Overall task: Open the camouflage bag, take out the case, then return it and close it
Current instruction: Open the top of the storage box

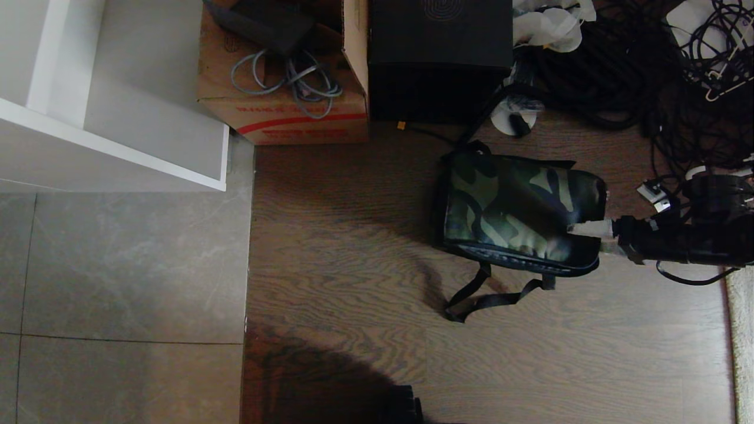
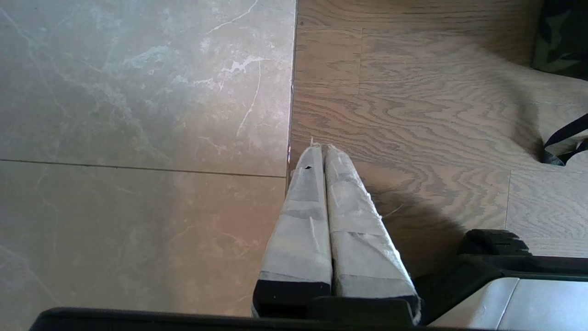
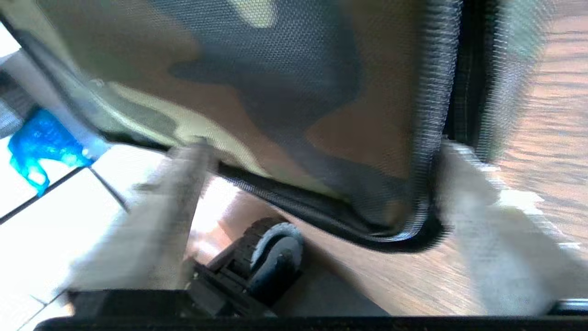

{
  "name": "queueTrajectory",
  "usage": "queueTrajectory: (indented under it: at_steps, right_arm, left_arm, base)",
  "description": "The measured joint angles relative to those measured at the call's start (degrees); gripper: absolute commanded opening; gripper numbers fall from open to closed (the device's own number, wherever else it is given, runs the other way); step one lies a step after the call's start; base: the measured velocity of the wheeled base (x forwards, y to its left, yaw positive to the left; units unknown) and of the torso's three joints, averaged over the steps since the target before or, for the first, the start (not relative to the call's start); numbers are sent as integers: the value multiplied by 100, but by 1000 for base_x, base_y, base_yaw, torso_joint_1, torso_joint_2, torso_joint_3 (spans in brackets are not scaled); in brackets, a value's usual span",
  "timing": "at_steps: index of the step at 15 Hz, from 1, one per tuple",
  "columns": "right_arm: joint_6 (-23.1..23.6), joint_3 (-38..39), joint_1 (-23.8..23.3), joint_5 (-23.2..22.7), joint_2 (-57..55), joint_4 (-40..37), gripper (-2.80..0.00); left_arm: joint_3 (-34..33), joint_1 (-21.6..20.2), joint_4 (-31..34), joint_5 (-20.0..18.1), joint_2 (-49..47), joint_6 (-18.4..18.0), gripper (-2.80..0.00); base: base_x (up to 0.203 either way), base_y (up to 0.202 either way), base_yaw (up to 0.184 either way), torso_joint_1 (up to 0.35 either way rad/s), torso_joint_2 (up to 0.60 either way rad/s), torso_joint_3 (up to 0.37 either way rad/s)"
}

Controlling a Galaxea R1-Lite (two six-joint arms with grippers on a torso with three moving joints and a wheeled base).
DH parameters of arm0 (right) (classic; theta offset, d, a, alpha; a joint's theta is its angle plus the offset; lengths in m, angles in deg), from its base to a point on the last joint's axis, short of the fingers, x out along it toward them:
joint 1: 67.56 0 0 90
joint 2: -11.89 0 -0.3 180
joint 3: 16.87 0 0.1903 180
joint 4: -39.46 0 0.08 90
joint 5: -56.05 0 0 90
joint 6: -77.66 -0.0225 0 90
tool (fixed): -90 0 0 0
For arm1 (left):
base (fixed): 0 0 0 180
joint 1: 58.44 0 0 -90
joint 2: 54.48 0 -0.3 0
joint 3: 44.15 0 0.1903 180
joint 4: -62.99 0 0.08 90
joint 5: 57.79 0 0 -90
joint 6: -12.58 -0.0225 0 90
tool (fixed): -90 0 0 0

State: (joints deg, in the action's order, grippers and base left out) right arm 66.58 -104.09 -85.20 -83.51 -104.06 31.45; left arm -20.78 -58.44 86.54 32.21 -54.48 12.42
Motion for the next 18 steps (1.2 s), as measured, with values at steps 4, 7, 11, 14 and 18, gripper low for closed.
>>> queueTrajectory:
  at_steps: [4,7,11,14,18]
  right_arm:
    - [-30,-69,-11,-33,38,41,-280]
    - [-32,-82,-51,-26,80,46,-280]
    - [-33,-95,-52,-24,89,52,-280]
    - [-37,-129,-55,-26,90,49,-280]
    - [-110,-210,-55,-28,104,49,-280]
  left_arm:
    - [0,0,0,0,0,-2,-280]
    - [0,0,0,0,0,-2,-280]
    - [0,0,0,0,0,0,-280]
    - [0,0,0,0,0,0,-280]
    - [0,0,-2,0,0,0,-280]
  base:
    - [0,0,0,0,0,0]
    - [0,0,0,0,0,0]
    - [0,0,0,0,0,0]
    - [0,0,0,0,0,0]
    - [0,0,0,0,0,0]
